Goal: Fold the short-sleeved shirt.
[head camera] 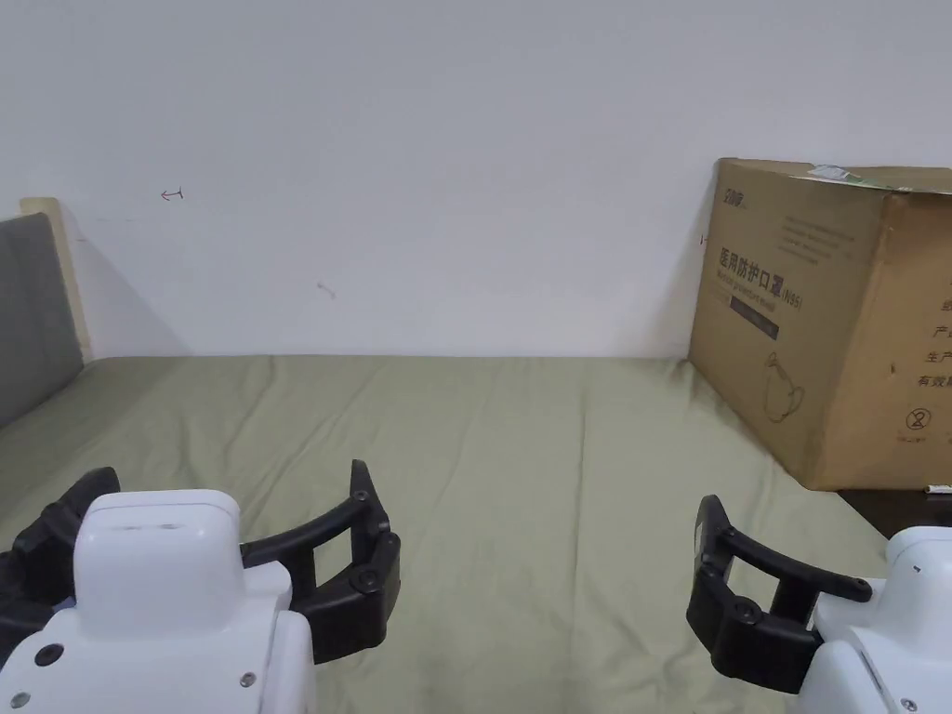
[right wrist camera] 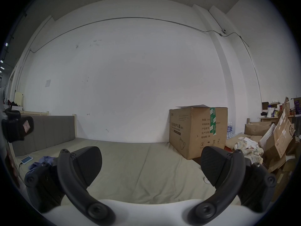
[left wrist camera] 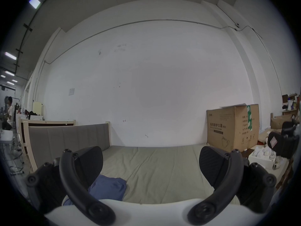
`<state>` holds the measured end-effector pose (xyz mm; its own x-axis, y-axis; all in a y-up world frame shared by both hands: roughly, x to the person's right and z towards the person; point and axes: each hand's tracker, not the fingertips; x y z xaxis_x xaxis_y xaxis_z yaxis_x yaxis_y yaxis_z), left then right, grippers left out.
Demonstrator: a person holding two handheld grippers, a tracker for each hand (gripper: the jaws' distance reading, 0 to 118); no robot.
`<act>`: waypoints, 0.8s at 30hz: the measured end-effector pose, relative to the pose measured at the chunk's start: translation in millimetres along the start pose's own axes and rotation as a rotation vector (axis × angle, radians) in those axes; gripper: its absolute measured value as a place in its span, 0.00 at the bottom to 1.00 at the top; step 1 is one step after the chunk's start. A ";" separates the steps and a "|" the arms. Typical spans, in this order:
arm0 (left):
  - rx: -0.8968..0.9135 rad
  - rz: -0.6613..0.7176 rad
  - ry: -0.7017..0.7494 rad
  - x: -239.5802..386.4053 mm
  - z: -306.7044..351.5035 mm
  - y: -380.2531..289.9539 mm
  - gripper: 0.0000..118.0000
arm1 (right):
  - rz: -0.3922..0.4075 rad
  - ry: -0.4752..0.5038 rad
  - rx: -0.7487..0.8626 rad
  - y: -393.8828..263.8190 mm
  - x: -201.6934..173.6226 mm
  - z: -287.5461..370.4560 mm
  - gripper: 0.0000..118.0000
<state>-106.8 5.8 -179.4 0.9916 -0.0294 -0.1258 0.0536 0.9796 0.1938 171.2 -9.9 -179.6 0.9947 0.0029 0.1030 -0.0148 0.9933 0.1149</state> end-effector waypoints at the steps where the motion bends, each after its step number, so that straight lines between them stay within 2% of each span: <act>1: 0.007 0.002 -0.004 -0.7 0.1 0.3 1.00 | -0.006 -0.005 -0.011 -0.4 0.7 -0.7 1.00; 4: -0.001 -0.004 -0.030 -1.0 -0.6 2.1 1.00 | -0.044 0.005 -0.051 0.4 4.9 -2.5 1.00; 6: -0.091 -0.001 -0.071 -0.6 -4.9 5.0 1.00 | -0.068 0.001 -0.057 1.7 7.3 -2.9 1.00; 8: -0.115 0.059 -0.097 -3.2 -7.1 5.2 0.93 | -0.078 -0.004 -0.054 3.0 9.0 -2.2 0.95; 9: -0.123 0.062 -0.082 -3.3 -7.2 5.6 0.69 | -0.075 -0.003 -0.040 3.5 8.6 -0.8 0.68; 10: -0.132 0.058 -0.074 -2.2 -9.0 5.7 0.36 | -0.054 -0.016 -0.020 4.0 6.4 -0.1 0.20; 11: -0.161 0.042 -0.074 -1.4 -13.4 5.0 0.00 | 0.005 -0.080 -0.036 3.6 3.0 -3.9 0.00; 12: -0.219 0.031 -0.089 -1.9 -17.1 1.4 0.00 | 0.017 -0.136 -0.031 2.7 2.4 -3.0 0.00; 14: -0.214 0.047 -0.142 -1.1 -21.1 -1.5 0.00 | -0.041 -0.037 -0.071 -0.3 9.8 -4.4 0.00; 24: -0.197 0.028 -0.091 -10.8 -15.7 -6.6 0.00 | -0.043 -0.079 -0.099 -2.5 15.8 -10.4 0.00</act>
<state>-119.7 2.8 -194.6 0.9994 -0.0104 -0.0332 0.0104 0.9999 0.0007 188.0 -11.1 -188.6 0.9830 -0.0449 0.1778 0.0414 0.9989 0.0233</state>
